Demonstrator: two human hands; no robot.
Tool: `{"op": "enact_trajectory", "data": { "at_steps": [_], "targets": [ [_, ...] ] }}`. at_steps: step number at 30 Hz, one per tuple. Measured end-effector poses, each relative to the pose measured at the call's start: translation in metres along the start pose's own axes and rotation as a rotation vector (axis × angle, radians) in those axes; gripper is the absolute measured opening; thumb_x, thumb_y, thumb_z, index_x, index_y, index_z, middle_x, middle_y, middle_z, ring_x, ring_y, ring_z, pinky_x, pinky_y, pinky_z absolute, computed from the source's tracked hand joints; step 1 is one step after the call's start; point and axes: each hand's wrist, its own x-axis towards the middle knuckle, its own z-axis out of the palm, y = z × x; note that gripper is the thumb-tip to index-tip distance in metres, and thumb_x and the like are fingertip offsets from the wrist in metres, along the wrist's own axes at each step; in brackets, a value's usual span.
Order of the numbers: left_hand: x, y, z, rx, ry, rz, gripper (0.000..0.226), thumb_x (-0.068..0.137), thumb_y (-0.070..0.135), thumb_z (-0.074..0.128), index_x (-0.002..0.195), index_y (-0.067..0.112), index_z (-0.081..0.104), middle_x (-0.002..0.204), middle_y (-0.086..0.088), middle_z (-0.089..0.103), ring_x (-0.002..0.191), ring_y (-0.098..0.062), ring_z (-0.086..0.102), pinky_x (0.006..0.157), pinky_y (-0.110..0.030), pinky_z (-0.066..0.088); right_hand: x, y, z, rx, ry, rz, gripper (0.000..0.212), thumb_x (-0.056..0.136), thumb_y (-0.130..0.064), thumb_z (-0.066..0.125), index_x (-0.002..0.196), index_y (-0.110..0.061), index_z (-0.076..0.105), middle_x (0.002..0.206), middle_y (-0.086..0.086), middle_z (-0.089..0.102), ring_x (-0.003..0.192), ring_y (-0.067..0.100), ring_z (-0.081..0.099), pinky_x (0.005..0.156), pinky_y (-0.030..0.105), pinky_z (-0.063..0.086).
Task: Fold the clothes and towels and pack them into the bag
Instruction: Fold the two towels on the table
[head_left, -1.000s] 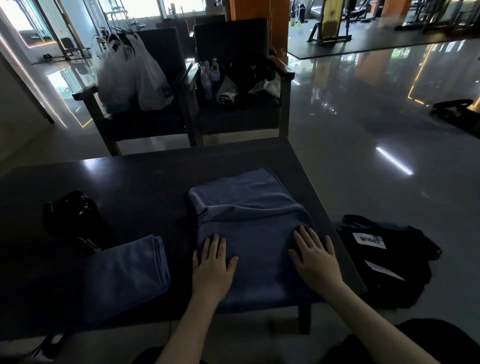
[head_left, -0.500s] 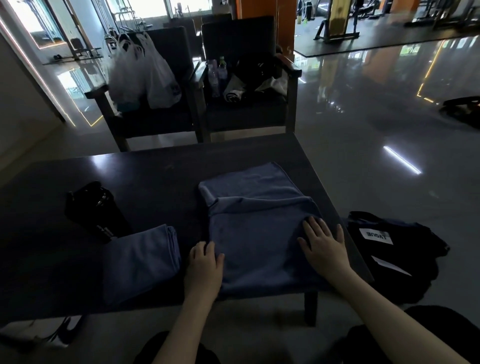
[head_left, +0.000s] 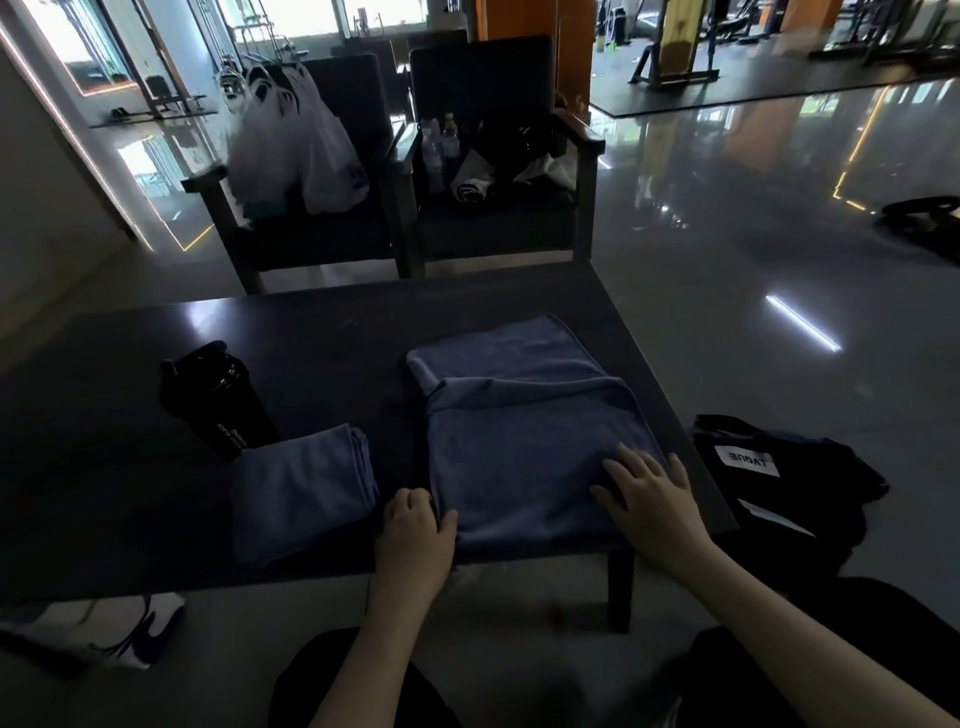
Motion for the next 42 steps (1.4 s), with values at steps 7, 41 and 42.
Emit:
{"op": "enact_trajectory", "data": {
  "at_steps": [7,41,42],
  "targets": [
    [-0.022,-0.003,0.001,0.076,-0.006,-0.008,0.029,0.095,0.042,0.048,0.099,0.016,0.057,0.106,0.001,0.047,0.104,-0.017,0.045,0.083,-0.029,0.04,-0.023,0.004,0.0,-0.054,-0.078,0.015,0.104,0.061,-0.071,-0.013,0.149,-0.027,0.02,0.159,-0.004,0.01,0.147,0.014,0.006,0.115,0.05,0.002],
    [-0.024,-0.006,-0.013,-0.254,-0.095,0.044,0.029,0.082,-0.009,0.054,0.1,0.014,0.06,0.094,0.005,0.052,0.08,-0.006,0.049,0.059,-0.008,0.036,-0.031,0.014,-0.015,-0.103,-0.281,-0.06,0.077,0.094,-0.052,0.036,0.149,-0.027,-0.013,0.153,-0.006,-0.025,0.143,0.01,-0.018,0.115,0.047,-0.009],
    [-0.024,-0.005,-0.015,-0.284,-0.084,0.044,0.028,0.081,-0.009,0.055,0.091,0.018,0.058,0.087,0.007,0.054,0.075,-0.003,0.049,0.056,-0.007,0.038,-0.031,0.014,-0.014,-0.102,-0.283,-0.061,0.077,0.094,-0.052,0.036,0.15,-0.027,-0.012,0.151,-0.007,-0.027,0.14,0.008,-0.021,0.115,0.047,-0.009]
  ]
}}
